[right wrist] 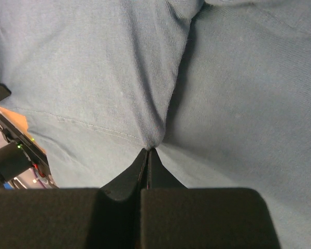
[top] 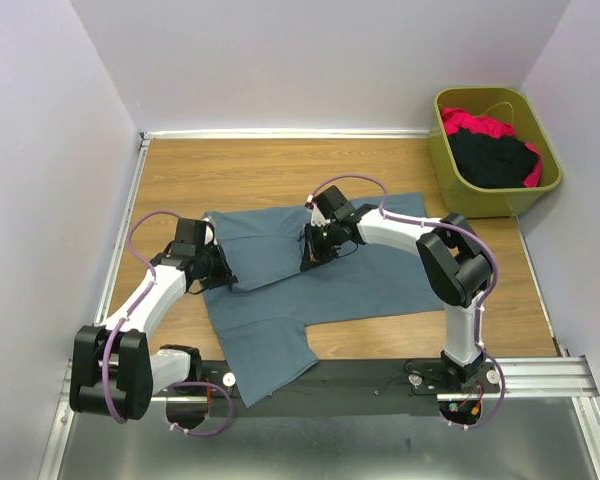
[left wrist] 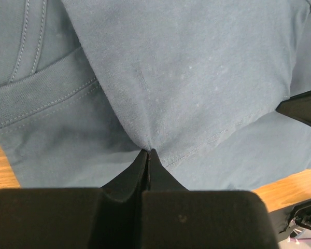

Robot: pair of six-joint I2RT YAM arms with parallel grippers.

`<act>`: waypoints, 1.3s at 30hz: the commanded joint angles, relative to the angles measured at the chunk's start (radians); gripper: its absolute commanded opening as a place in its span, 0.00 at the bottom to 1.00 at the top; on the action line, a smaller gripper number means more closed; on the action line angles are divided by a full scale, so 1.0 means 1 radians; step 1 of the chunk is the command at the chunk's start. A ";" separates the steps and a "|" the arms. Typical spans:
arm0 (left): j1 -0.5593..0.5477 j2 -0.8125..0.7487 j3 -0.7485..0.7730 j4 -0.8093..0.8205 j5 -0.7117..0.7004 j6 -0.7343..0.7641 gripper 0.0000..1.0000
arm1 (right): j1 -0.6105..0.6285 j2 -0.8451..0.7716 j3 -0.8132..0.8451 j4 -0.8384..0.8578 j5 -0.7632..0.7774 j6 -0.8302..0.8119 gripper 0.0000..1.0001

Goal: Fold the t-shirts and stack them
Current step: Fold the tshirt

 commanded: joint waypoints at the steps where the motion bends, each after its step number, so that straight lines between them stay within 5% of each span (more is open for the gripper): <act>1: -0.009 -0.017 -0.010 -0.033 0.011 -0.002 0.03 | 0.007 0.002 -0.020 -0.036 0.010 -0.017 0.05; 3: -0.010 -0.026 -0.012 -0.035 0.015 -0.002 0.03 | 0.008 -0.004 -0.019 -0.042 0.017 -0.031 0.10; 5: -0.010 -0.044 -0.013 -0.038 0.046 0.001 0.14 | 0.007 -0.038 -0.017 -0.055 0.065 -0.040 0.19; 9: -0.010 -0.099 0.003 -0.062 0.058 0.011 0.51 | 0.002 -0.108 -0.016 -0.093 0.187 -0.066 0.44; 12: -0.009 -0.148 0.035 -0.084 0.039 0.019 0.61 | -0.027 -0.151 -0.022 -0.120 0.302 -0.086 0.51; 22: 0.048 -0.153 0.117 0.080 -0.173 -0.056 0.66 | -0.323 -0.296 -0.089 -0.139 0.484 -0.120 0.55; 30: 0.054 0.174 0.244 0.279 -0.258 -0.088 0.54 | -0.404 -0.230 -0.045 -0.147 0.553 -0.072 0.54; 39: 0.060 0.521 0.428 0.292 -0.281 -0.039 0.47 | -0.447 -0.104 0.034 -0.131 0.587 -0.063 0.50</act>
